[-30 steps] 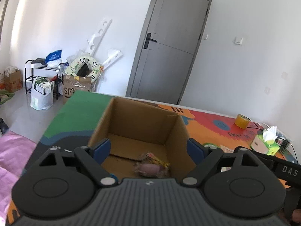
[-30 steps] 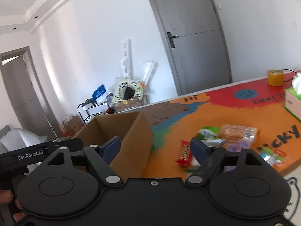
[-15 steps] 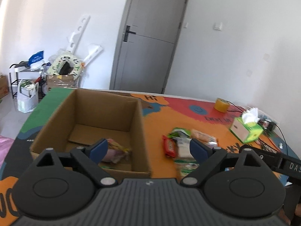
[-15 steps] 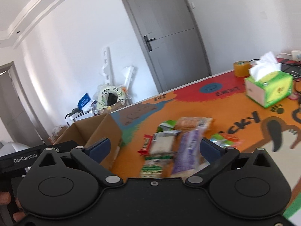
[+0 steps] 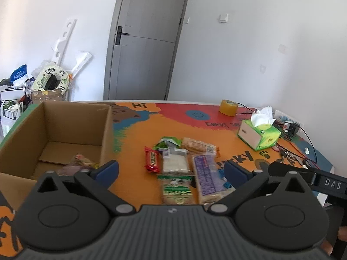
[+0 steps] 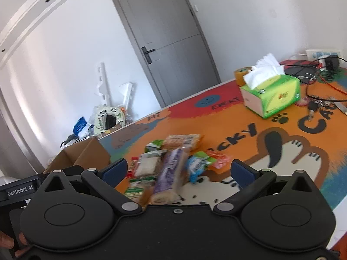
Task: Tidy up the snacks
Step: 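Move both open grippers back over the snack pile, then grasp green-labelled bread packet with left gripper while right grasps blue-green packet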
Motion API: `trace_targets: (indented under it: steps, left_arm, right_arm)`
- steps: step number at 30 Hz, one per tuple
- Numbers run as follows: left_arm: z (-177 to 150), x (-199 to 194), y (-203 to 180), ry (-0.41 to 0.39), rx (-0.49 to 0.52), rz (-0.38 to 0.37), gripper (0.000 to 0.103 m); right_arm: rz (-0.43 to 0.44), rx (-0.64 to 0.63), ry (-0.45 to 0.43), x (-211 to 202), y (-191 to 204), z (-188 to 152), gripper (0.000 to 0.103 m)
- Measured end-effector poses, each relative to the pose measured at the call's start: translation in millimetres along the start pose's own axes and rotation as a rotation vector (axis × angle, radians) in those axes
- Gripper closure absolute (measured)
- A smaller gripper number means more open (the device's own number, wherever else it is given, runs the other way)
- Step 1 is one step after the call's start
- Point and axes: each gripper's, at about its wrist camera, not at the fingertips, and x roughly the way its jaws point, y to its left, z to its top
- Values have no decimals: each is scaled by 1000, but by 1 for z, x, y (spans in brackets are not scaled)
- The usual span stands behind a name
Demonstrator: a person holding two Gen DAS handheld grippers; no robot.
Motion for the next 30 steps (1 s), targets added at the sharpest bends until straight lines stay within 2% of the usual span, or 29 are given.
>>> trace_targets:
  steps: [9, 14, 18, 24, 30]
  left_arm:
    - [-13, 22, -9, 52, -7, -12, 1]
    - [-18, 35, -13, 66, 22, -9, 3]
    - [-21, 45, -18, 69, 36, -11, 12]
    - [-28, 68, -17, 114, 23, -6, 28]
    - [-34, 88, -8, 147, 3, 32, 34]
  right_arm:
    - [-22, 30, 30, 11, -20, -11, 0]
    - [-42, 35, 31, 19, -25, -16, 1]
    - [-46, 52, 47, 29, -30, -16, 5]
    - [-13, 57, 71, 45, -31, -18, 22]
    - [8, 74, 108, 67, -30, -19, 31]
